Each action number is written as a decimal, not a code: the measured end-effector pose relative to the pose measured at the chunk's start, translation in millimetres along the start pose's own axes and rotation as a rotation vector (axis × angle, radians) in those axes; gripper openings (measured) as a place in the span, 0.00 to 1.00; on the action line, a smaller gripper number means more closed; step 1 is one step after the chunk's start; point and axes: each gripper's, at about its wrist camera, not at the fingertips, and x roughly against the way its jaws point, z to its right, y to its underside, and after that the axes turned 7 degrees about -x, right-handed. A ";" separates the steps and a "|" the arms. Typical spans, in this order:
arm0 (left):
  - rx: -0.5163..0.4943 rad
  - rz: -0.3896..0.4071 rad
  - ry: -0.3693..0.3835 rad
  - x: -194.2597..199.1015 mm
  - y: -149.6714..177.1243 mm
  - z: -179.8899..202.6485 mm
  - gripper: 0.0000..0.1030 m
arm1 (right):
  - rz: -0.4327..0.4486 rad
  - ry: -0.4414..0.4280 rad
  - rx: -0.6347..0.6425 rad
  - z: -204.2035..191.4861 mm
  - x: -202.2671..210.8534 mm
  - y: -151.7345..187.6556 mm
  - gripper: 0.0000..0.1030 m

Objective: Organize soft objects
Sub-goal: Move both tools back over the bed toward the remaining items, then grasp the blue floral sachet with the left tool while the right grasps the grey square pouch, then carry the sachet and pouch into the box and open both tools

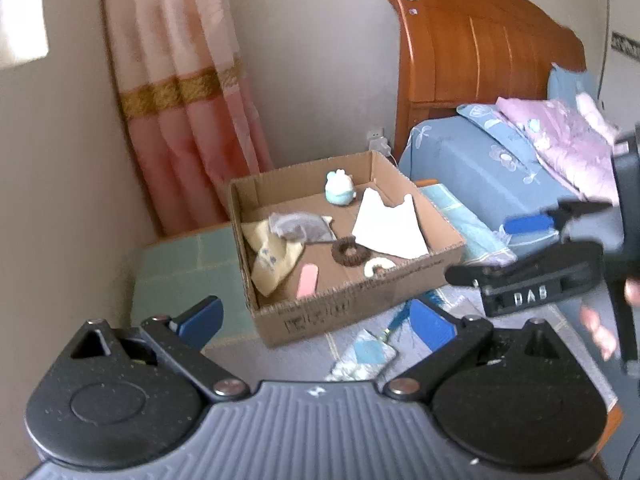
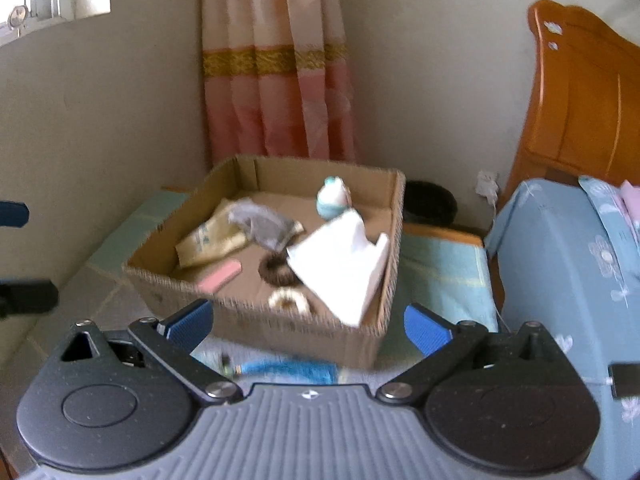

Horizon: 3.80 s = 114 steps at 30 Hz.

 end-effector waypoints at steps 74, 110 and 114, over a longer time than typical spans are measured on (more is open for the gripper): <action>-0.051 -0.216 0.169 -120.9 73.4 23.5 0.34 | -0.099 0.064 0.041 1.9 -43.9 113.0 1.00; -0.091 -0.145 0.197 -76.6 60.8 23.9 0.33 | -0.021 0.009 0.070 -4.4 0.9 80.0 0.32; -0.103 -0.111 0.185 -63.4 50.7 25.0 0.33 | -0.004 -0.006 0.101 -7.0 14.7 76.9 0.32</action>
